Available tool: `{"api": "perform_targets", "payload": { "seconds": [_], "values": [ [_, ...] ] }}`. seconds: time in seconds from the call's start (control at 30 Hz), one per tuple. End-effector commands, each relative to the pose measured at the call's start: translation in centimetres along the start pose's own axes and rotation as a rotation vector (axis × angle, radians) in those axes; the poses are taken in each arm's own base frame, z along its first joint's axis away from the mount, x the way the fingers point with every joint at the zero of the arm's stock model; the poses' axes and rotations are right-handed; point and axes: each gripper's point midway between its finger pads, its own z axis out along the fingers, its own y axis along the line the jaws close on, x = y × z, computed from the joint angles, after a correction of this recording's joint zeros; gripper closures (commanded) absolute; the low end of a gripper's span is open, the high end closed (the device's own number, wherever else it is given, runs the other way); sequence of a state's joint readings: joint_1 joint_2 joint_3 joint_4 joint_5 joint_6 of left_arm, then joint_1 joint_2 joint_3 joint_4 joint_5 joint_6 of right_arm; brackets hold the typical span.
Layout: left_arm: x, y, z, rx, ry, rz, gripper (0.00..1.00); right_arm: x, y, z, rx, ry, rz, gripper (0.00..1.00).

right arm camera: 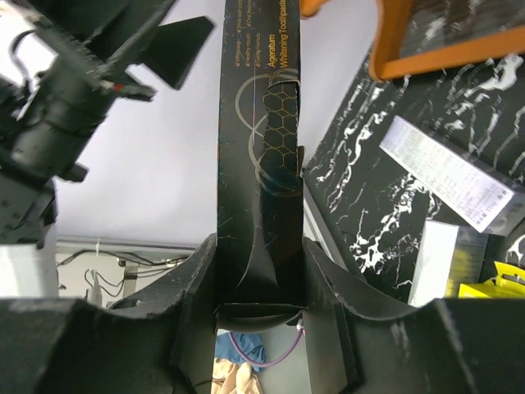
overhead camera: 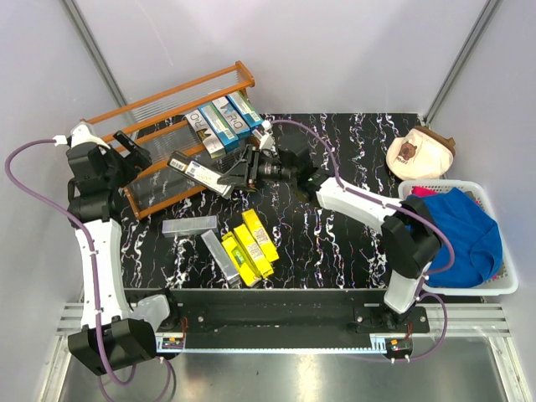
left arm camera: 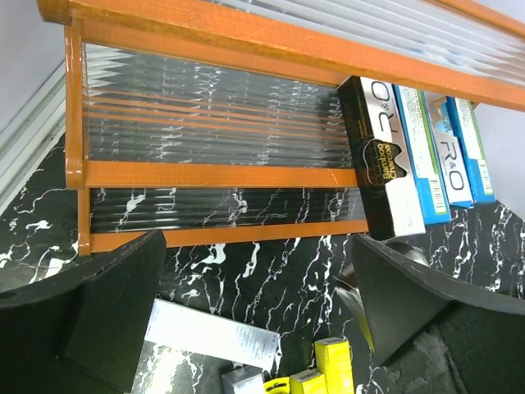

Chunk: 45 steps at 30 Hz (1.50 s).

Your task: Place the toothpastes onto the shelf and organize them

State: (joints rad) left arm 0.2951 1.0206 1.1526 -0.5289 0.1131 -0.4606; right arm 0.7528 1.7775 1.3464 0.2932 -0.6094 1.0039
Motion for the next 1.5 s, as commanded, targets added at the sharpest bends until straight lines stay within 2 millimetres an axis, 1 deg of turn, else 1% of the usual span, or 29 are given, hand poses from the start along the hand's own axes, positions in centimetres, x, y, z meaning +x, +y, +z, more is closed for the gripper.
{"api": "perform_targets", "payload": {
  "seconds": [0.0,0.1,0.13,0.2,0.27,0.3,0.33,0.37,0.4,0.43,0.5,0.53,0.6,0.63,0.67,0.7,0.73,0.77,0.83,0.9,0.93,0.97,1.13,1.2,1.23,1.27,1.37,1.43,1.47],
  "values": [
    [-1.9,-0.7,-0.8,0.012,-0.061,0.047,0.01,-1.7,1.7,1.7,-0.060,-0.065,-0.012,0.76],
    [-1.6,-0.8,-1.0,0.025,-0.053,0.054,0.01,-2.5,1.4,2.9,-0.061,-0.105,0.000,0.77],
    [-1.4,-0.9,-1.0,0.031,-0.050,0.057,0.01,-2.3,1.5,3.4,-0.062,-0.109,0.003,0.77],
    [-1.3,-1.0,-1.1,0.034,-0.051,0.062,0.01,-3.2,1.3,4.2,-0.058,-0.166,-0.004,0.77],
    [-1.0,-1.0,-1.2,0.041,-0.045,0.064,0.01,-3.4,1.1,5.0,-0.058,-0.198,0.005,0.77],
    [-1.0,-1.1,-1.3,0.047,-0.049,0.065,0.01,-4.0,1.4,5.2,-0.073,-0.237,0.001,0.77],
    [-0.8,-1.2,-1.3,0.054,-0.044,0.065,0.01,-4.2,0.8,5.6,-0.067,-0.252,0.013,0.77],
    [-0.6,-1.2,-1.3,0.058,-0.041,0.065,0.01,-4.2,0.7,5.9,-0.068,-0.265,0.023,0.78],
    [-0.5,-1.3,-1.4,0.064,-0.040,0.068,0.01,-4.7,0.8,6.1,-0.079,-0.297,0.028,0.78],
    [-0.4,-1.2,-1.4,0.062,-0.040,0.068,0.01,-4.9,0.1,6.5,-0.071,-0.308,0.036,0.78],
    [-0.1,-1.2,-1.4,0.067,-0.040,0.077,0.01,-5.6,0.0,6.9,-0.068,-0.343,0.045,0.78],
    [-0.1,-1.1,-1.4,0.064,-0.041,0.077,0.01,-5.6,-1.1,7.4,-0.050,-0.346,0.060,0.78],
    [0.1,-1.0,-1.5,0.065,-0.041,0.083,0.01,-6.5,-1.3,7.9,-0.052,-0.378,0.076,0.78],
    [0.2,-1.0,-1.5,0.065,-0.039,0.083,0.01,-6.4,-2.2,8.3,-0.038,-0.381,0.090,0.78],
    [0.3,-1.0,-1.5,0.066,-0.039,0.084,0.01,-6.9,-2.0,8.5,-0.046,-0.396,0.094,0.78],
    [0.2,-1.0,-1.6,0.069,-0.041,0.087,0.01,-7.2,-2.2,8.7,-0.045,-0.414,0.103,0.78],
    [0.4,-1.0,-1.5,0.070,-0.037,0.086,0.01,-7.2,-3.1,9.1,-0.033,-0.419,0.111,0.78],
    [0.3,-1.1,-1.6,0.072,-0.042,0.089,0.01,-7.8,-2.6,9.2,-0.042,-0.432,0.109,0.78],
    [0.4,-1.1,-1.6,0.073,-0.041,0.092,0.01,-8.1,-3.4,9.7,-0.025,-0.451,0.119,0.78],
    [0.4,-1.2,-1.6,0.073,-0.042,0.093,0.01,-8.8,-3.5,10.0,-0.025,-0.473,0.134,0.78],
    [0.5,-1.0,-1.5,0.070,-0.042,0.094,0.01,-8.7,-4.1,10.3,-0.016,-0.470,0.142,0.78],
    [0.5,-1.1,-1.5,0.073,-0.042,0.094,0.01,-9.0,-3.8,10.5,-0.022,-0.473,0.142,0.78],
    [0.6,-1.0,-1.5,0.072,-0.043,0.097,0.01,-9.2,-5.5,11.3,0.001,-0.486,0.175,0.78],
    [0.7,-1.0,-1.4,0.073,-0.041,0.098,0.01,-9.5,-5.6,11.5,0.003,-0.494,0.175,0.78],
    [0.8,-1.0,-1.4,0.073,-0.039,0.101,0.01,-9.3,-6.1,11.7,0.011,-0.490,0.180,0.78],
    [0.9,-0.9,-1.3,0.073,-0.034,0.103,0.01,-9.5,-5.9,11.8,0.006,-0.492,0.178,0.78],
    [1.0,-0.9,-1.2,0.072,-0.033,0.107,0.01,-9.7,-6.2,12.3,0.008,-0.496,0.190,0.78],
    [1.1,-1.0,-1.2,0.078,-0.028,0.108,0.01,-9.8,-6.8,12.5,0.015,-0.499,0.203,0.77],
    [1.2,-1.0,-1.2,0.080,-0.028,0.109,0.01,-10.0,-6.6,12.6,0.012,-0.503,0.203,0.77]
  ]
}}
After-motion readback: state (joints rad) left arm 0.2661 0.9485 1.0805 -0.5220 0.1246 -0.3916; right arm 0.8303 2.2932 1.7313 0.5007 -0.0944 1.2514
